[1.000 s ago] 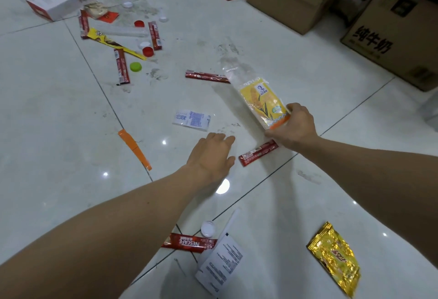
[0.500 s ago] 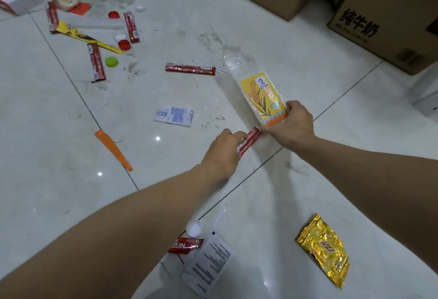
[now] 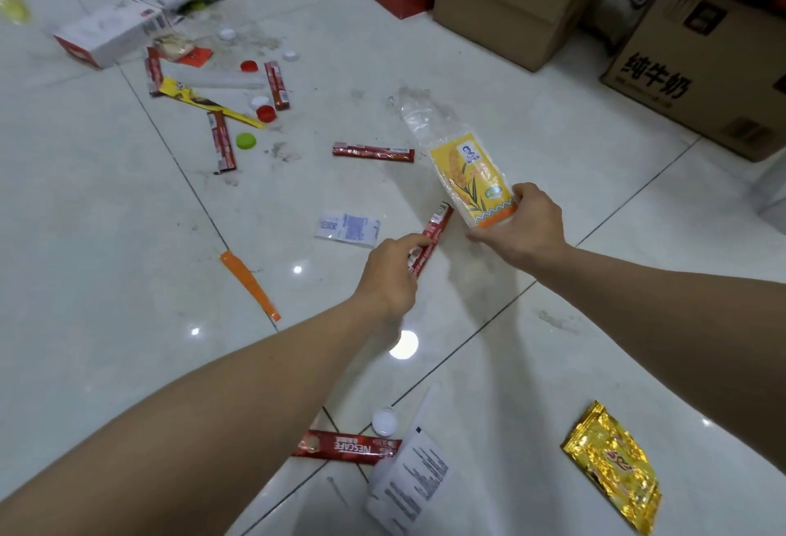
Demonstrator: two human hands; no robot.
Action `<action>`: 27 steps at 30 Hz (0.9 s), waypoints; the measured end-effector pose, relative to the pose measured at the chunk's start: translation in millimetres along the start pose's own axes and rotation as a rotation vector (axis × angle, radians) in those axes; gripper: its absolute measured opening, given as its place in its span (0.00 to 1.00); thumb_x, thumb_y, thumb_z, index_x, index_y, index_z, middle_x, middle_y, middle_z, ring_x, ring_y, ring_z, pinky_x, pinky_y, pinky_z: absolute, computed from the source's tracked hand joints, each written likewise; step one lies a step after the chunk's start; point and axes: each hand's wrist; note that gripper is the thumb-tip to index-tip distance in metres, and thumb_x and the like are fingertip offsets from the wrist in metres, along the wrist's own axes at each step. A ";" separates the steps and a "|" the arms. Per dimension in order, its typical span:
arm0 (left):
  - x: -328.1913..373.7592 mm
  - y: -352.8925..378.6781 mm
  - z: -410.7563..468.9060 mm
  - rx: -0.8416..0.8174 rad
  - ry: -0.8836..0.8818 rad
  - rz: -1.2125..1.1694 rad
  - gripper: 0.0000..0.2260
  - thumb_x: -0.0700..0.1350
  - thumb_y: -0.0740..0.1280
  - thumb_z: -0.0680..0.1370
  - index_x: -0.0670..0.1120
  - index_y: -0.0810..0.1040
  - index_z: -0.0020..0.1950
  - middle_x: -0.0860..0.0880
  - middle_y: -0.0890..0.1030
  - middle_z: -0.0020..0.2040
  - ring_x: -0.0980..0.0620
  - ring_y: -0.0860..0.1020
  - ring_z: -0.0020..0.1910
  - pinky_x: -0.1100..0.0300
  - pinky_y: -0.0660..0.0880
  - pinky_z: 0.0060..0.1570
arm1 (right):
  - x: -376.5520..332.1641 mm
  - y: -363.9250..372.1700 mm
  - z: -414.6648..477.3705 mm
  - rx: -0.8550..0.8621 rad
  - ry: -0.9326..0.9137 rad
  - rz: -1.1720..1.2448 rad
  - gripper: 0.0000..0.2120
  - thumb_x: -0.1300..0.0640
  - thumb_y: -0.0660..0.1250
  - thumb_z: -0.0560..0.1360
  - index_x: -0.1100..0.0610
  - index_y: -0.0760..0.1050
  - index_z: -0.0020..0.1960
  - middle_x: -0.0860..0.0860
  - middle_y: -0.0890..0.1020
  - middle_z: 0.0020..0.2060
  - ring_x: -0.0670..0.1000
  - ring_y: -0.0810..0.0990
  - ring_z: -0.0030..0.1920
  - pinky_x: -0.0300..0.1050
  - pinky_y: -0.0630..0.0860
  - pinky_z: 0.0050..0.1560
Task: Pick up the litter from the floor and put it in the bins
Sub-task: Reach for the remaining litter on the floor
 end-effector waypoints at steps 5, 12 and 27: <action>-6.4 -54.8 -16.0 0.126 -0.050 -0.184 0.27 0.27 0.62 0.74 0.49 0.74 0.68 0.51 0.74 0.49 0.45 0.77 0.53 0.56 0.77 0.53 | -46.5 0.3 -10.4 -0.019 -0.109 -0.018 0.33 0.54 0.80 0.62 0.61 0.71 0.62 0.50 0.74 0.48 0.50 0.73 0.46 0.41 0.71 0.46; -25.4 -142.7 -47.5 0.303 -0.069 -0.250 0.28 0.27 0.64 0.74 0.52 0.74 0.68 0.49 0.74 0.50 0.44 0.78 0.50 0.51 0.80 0.50 | -122.3 12.7 -35.1 -0.040 -0.240 -0.007 0.34 0.54 0.81 0.61 0.61 0.72 0.63 0.55 0.78 0.54 0.50 0.71 0.46 0.43 0.71 0.47; -78.8 -344.4 -161.2 0.798 -0.127 -0.369 0.29 0.25 0.62 0.73 0.53 0.74 0.68 0.48 0.75 0.54 0.47 0.79 0.38 0.62 0.80 0.36 | -338.9 111.8 -128.9 -0.193 -0.477 0.276 0.25 0.52 0.80 0.59 0.56 0.75 0.52 0.49 0.79 0.44 0.44 0.75 0.39 0.38 0.71 0.38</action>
Point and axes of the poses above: each hand's wrist, its own z-axis towards the middle knuckle, its own y-axis out of the palm, x = y × z
